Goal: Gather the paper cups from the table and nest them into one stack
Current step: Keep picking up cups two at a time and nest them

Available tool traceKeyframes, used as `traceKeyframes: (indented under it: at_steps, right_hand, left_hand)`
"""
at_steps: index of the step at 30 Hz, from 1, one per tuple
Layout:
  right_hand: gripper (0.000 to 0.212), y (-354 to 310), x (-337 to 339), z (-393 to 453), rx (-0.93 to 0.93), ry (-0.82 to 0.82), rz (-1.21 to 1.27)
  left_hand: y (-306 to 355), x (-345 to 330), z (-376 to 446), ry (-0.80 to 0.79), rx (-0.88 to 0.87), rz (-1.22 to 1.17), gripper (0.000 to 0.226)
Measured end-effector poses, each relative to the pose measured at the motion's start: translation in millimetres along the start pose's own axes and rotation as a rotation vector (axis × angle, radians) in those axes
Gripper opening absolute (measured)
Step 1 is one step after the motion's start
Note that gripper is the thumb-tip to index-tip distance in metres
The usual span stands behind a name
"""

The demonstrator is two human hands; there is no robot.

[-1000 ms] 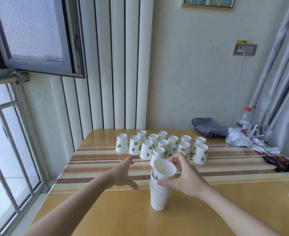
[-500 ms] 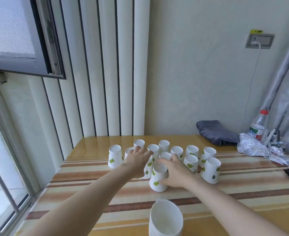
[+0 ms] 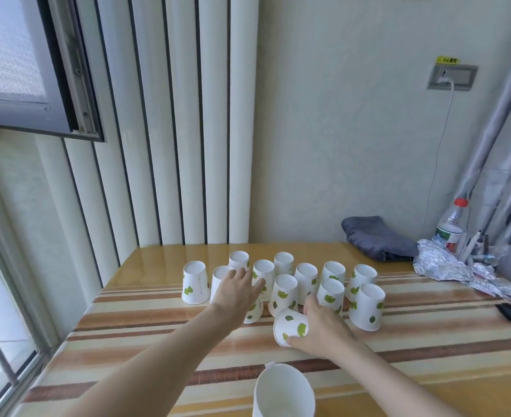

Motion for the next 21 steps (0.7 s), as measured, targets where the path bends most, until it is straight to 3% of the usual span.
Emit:
traceKeyframes:
  at_steps: [3, 6, 8, 11, 14, 17, 21]
  right_hand:
    - [0.058, 18.4, 18.0, -18.6, -0.146, 0.045, 0.269]
    - [0.066, 36.9, 37.4, -35.3, -0.309, 0.082, 0.744]
    - [0.068, 46.4, 45.8, -46.1, -0.361, 0.102, 1.011]
    - [0.047, 42.5, 57.3, -68.2, -0.315, 0.094, 1.297]
    - [0.063, 34.4, 61.5, -86.8, -0.246, 0.078, 1.449]
    - [0.078, 15.7, 64.3, -106.9, -0.1, 0.097, 1.385]
    - [0.081, -18.5, 67.3, -131.2, 0.114, 0.175, 1.213]
  left_hand:
    - [-6.1, 15.2, -21.2, 0.033, 0.1, -0.195, 0.07]
    - [-24.6, 35.6, -53.2, 0.07, 0.346, -0.618, 0.065]
    - [-35.0, 44.4, -79.6, 0.038, 0.55, -0.97, 0.059]
    - [-36.1, 44.9, -113.9, -0.081, 0.731, -1.695, 0.058]
    - [-30.5, 40.9, -145.3, -0.137, 0.784, -2.34, 0.055]
    - [-26.4, 33.1, -174.9, -0.13, 0.842, -2.517, 0.056]
    - [-18.8, 34.0, -203.2, -0.115, 0.659, -2.47, 0.054]
Point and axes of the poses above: each hand's wrist, its own z-axis towards the middle knuckle, its own x-axis out of the back of the hand, y = z × x, the point moved 3 cm from there along z, towards the middle knuckle, and after that the axes turned 6 degrees about z, right-handed, at the moved point
